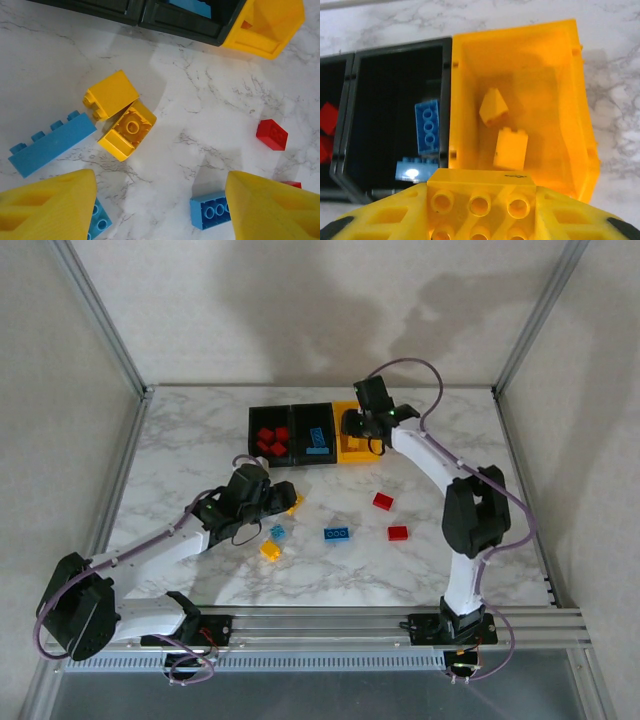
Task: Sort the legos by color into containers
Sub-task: Pick up the lego from the center of the table, then place the lego in the container.
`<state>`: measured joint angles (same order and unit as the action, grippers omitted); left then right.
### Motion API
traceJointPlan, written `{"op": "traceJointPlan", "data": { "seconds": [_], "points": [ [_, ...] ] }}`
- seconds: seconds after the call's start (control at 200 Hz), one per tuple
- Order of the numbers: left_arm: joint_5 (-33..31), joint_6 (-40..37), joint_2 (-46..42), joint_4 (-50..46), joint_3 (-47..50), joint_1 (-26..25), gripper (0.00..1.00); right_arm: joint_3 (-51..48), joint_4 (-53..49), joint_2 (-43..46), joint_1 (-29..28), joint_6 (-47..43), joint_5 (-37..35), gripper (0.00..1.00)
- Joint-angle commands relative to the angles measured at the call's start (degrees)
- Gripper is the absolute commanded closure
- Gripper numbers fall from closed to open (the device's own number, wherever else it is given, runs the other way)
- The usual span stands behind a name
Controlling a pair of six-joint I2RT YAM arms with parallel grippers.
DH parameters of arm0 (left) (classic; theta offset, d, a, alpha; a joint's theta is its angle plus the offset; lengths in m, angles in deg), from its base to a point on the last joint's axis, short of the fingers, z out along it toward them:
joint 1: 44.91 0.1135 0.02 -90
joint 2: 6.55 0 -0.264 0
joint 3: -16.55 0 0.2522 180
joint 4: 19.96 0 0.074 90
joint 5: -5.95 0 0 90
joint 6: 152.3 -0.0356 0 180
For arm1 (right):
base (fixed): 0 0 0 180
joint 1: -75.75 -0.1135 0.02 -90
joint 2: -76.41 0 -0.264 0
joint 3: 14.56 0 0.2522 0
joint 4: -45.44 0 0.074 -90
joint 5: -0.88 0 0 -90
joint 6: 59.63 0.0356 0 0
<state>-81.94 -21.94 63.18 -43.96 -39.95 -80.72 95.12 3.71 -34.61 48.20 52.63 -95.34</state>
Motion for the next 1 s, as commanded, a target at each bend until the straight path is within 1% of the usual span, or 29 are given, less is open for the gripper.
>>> {"op": "traceJointPlan", "data": {
  "seconds": [0.0,0.165,0.526,0.746,0.871,0.991],
  "points": [
    [0.2,0.3,-1.8,0.1,-1.4,-0.5,0.32,6.7,-4.7,-6.6,1.1,2.2,-0.8,0.58],
    [-0.8,0.2,-2.8,-1.2,-1.1,-0.6,0.31,12.8,-6.1,-12.4,2.1,3.9,-1.6,0.58],
    [-0.9,0.3,-2.6,-1.3,-1.0,-0.6,0.31,16.8,-6.5,-17.6,2.6,6.6,-4.3,0.55],
    [-1.8,0.2,-3.4,-2.7,-1.3,-0.6,0.31,17.2,-6.2,-18.4,2.7,8.1,-5.3,0.5],
    [-2.0,0.2,-3.6,-3.1,-1.4,-0.6,0.31,18.5,-6.5,-18.5,2.6,8.3,-5.3,0.42],
    [-2.1,0.4,-3.9,-3.1,-1.2,-0.6,0.31,18.7,-6.5,-17.3,2.6,8.0,-5.4,0.39]
  ]
}}
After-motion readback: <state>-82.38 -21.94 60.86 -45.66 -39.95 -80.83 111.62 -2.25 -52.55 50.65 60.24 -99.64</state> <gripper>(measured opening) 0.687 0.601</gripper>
